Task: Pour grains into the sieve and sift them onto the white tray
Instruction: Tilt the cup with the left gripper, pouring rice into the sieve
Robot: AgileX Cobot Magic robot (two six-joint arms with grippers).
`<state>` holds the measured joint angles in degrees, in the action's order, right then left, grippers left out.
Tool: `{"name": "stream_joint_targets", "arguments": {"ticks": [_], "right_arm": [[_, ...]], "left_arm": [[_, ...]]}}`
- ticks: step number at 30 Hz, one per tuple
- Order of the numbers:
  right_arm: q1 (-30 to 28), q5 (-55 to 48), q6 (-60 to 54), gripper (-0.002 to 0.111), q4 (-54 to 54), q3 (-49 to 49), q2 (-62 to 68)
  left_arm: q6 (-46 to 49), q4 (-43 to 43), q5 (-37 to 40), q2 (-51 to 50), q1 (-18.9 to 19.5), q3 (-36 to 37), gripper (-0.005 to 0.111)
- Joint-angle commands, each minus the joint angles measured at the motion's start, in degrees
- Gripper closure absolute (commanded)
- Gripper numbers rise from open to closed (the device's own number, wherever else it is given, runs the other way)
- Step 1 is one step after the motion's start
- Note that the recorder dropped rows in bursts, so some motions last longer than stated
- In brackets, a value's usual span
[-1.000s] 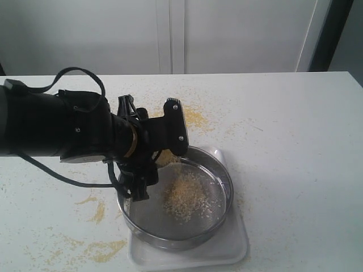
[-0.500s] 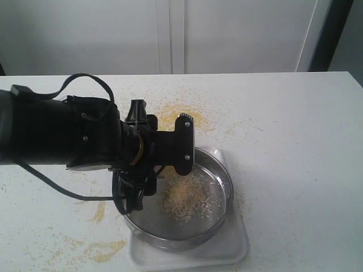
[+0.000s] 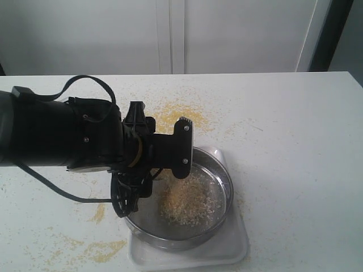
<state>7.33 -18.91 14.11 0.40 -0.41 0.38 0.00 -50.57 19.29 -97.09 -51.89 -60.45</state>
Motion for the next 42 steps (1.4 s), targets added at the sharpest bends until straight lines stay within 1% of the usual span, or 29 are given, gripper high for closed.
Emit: {"name": "stream_joint_targets", "arguments": {"ticks": [1, 9, 11, 14, 24, 32, 42], "right_arm": [[0.22, 0.51, 0.16, 0.108, 0.03, 0.41, -0.38], [0.22, 0.51, 0.16, 0.108, 0.03, 0.41, -0.38], [0.22, 0.51, 0.16, 0.108, 0.03, 0.41, -0.38], [0.22, 0.51, 0.16, 0.108, 0.03, 0.41, -0.38], [0.22, 0.51, 0.16, 0.108, 0.03, 0.41, -0.38], [0.22, 0.51, 0.16, 0.108, 0.03, 0.41, -0.38], [0.22, 0.51, 0.16, 0.108, 0.03, 0.41, -0.38]], "left_arm": [[1.33, -0.92, 0.46, 0.36, -0.27, -0.36, 0.107], [3.63, -0.92, 0.22, 0.36, -0.27, -0.36, 0.107], [7.77, -0.92, -1.16, 0.36, -0.27, -0.36, 0.107], [10.54, -0.92, -0.79, 0.36, -0.27, -0.36, 0.107], [10.54, -5.64, 0.6, -0.15, -0.27, -0.36, 0.107], [10.54, -6.27, 2.01, -1.32, -0.27, -0.36, 0.107], [10.54, -8.2, 1.8, -1.35, -0.27, -0.36, 0.107]]}}
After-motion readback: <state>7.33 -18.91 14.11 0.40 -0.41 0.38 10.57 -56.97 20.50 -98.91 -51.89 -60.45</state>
